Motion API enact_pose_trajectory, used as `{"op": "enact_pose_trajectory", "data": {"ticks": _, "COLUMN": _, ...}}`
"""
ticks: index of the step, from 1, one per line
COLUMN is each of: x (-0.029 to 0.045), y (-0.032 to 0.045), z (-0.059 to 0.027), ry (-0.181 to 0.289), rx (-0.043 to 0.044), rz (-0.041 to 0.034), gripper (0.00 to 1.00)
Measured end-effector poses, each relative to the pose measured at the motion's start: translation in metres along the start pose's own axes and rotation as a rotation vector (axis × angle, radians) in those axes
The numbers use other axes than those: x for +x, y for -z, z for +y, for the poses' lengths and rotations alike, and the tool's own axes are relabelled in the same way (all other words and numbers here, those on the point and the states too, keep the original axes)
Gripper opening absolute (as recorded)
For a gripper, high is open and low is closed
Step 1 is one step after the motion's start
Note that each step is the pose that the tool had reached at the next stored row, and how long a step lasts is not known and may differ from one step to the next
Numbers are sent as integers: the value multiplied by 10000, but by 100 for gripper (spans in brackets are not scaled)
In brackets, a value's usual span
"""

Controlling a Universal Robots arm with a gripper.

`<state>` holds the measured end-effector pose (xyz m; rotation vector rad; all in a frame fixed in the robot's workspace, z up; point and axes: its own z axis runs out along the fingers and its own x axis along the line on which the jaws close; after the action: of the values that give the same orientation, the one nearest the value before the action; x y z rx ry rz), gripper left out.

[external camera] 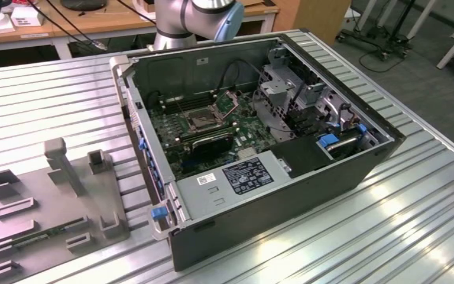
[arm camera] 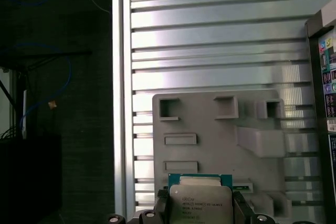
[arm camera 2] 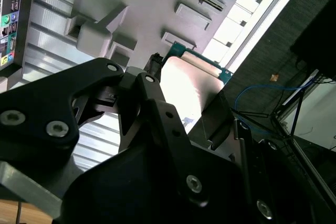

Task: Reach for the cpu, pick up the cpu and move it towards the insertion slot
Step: 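Pick up the cpu and move it towards the insertion slot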

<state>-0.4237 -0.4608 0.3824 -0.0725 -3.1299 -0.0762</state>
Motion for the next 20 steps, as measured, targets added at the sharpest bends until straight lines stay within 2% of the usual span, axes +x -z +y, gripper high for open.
{"op": "enact_pose_trajectory", "data": {"ticks": 20, "x": -75, "y": 1, "z": 4, "ry": -1, "rx": 0, "rz": 0, "gripper": 55}}
